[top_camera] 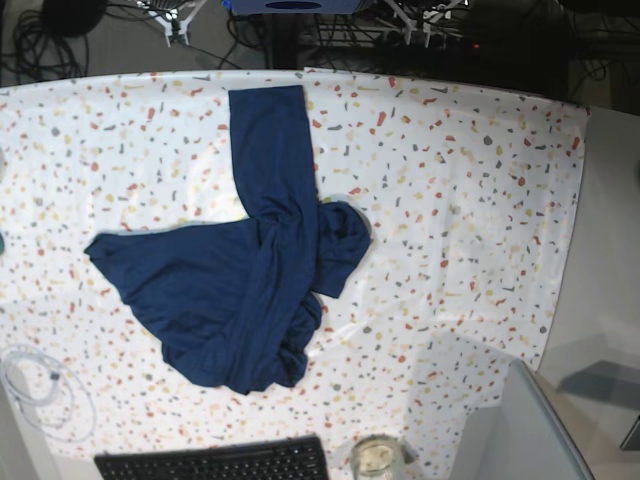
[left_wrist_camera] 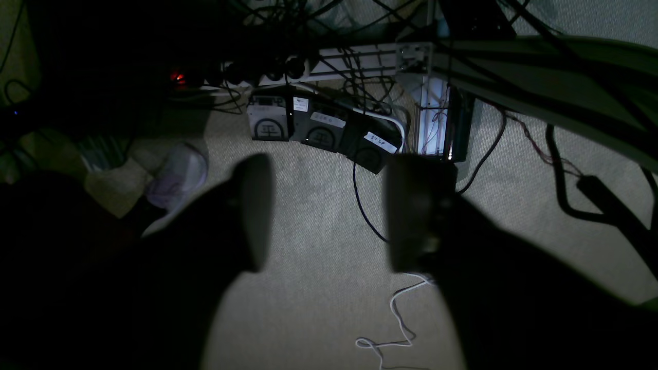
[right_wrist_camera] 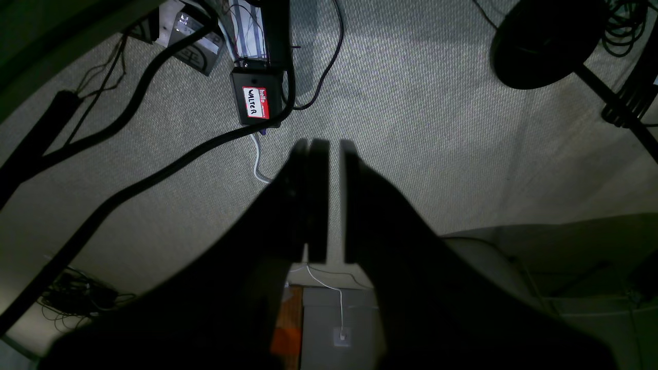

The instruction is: Layout the t-shirt on the table in an organized manner, then fold the t-shirt properly

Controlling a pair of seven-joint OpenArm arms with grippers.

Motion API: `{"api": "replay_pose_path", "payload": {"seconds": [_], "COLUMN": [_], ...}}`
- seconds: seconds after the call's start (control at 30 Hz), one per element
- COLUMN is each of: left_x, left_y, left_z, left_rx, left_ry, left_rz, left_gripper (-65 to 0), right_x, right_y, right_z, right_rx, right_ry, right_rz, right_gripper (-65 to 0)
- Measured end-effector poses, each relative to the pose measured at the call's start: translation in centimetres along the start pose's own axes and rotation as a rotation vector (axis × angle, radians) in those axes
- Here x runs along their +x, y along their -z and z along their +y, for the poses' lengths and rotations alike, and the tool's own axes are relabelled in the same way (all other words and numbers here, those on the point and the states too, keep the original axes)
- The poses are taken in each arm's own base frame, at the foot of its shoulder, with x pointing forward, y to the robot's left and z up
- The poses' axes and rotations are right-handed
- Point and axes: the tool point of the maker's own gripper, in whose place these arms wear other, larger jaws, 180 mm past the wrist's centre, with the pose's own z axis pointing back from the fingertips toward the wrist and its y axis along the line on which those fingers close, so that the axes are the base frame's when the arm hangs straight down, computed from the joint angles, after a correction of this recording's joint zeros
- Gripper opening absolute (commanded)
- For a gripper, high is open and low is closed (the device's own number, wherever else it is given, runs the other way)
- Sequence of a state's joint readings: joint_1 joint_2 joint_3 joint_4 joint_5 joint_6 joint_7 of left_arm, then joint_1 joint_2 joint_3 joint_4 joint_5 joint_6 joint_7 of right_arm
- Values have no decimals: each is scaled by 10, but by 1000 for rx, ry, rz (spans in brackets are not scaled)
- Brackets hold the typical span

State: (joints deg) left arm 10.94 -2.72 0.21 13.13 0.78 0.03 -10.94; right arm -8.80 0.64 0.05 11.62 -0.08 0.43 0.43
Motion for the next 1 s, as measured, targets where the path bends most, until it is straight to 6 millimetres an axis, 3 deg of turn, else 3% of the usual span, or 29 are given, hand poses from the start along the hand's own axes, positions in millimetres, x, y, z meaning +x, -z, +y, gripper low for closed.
{"api": "replay_pose_path", "payload": {"seconds": [0.13, 0.53, 0.7, 0.83, 1.0], "left_x": [0, -1, -16, -22, -29], "left_y": [0, -1, -5, -11, -28], "left_z": [0, 0, -1, 11, 15], "left_rx": [0, 0, -1, 10, -31], "left_ry": [0, -3, 2, 35, 177], "left_rz": [0, -5, 17, 2, -47], "left_gripper": [-650, -650, -650, -650, -650], "right_x": [0, -6, -19, -33, -69], "right_y": [0, 0, 0, -5, -20], "right_z": [0, 1, 1, 2, 4], "right_rx": [0, 1, 2, 1, -1], "right_ry": [0, 0, 0, -3, -5], "right_rz": [0, 3, 28, 6, 52], "right_gripper": [-615, -650, -647, -648, -648]}}
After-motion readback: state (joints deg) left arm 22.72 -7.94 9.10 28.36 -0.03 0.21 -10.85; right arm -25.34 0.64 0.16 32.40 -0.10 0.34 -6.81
